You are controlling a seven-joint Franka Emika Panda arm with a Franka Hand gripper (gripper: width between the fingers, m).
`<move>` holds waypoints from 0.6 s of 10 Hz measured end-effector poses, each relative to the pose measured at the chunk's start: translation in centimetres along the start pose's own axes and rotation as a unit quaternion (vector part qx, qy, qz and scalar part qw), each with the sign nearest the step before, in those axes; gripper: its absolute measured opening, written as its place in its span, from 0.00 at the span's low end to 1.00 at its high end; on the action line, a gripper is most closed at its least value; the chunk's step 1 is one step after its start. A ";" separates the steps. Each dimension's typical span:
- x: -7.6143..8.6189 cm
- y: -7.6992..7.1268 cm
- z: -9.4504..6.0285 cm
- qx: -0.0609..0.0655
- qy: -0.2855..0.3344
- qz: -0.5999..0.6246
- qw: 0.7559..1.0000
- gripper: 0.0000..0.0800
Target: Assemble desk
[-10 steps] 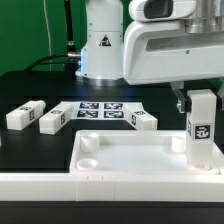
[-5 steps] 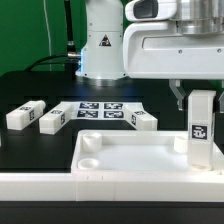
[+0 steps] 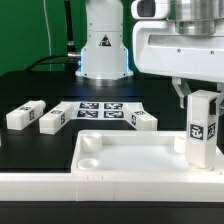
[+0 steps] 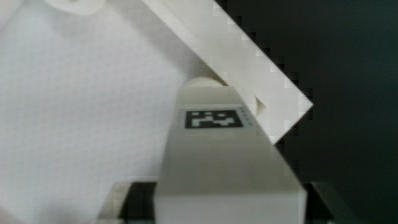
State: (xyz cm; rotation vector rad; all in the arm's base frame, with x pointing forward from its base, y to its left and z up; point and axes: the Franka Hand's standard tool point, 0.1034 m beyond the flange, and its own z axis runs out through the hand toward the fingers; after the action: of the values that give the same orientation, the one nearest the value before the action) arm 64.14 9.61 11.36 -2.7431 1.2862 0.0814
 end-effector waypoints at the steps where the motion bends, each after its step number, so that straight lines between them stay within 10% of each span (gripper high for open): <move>1: 0.0 0.0 0.0 0.000 0.000 0.032 0.999 0.36; 3: -0.1 -0.1 0.0 0.000 0.000 0.055 0.998 0.36; 4: -0.1 -0.1 0.0 0.000 0.000 0.047 0.999 0.65; 6: -0.3 -0.3 -0.1 -0.001 0.001 0.010 1.000 0.78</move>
Offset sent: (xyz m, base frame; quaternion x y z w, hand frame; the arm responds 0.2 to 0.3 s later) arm 0.0000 0.0000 0.0000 0.0000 0.0000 0.0000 1.0000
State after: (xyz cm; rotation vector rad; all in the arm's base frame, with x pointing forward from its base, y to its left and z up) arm 64.21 9.99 11.52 -2.7327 1.3135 0.0816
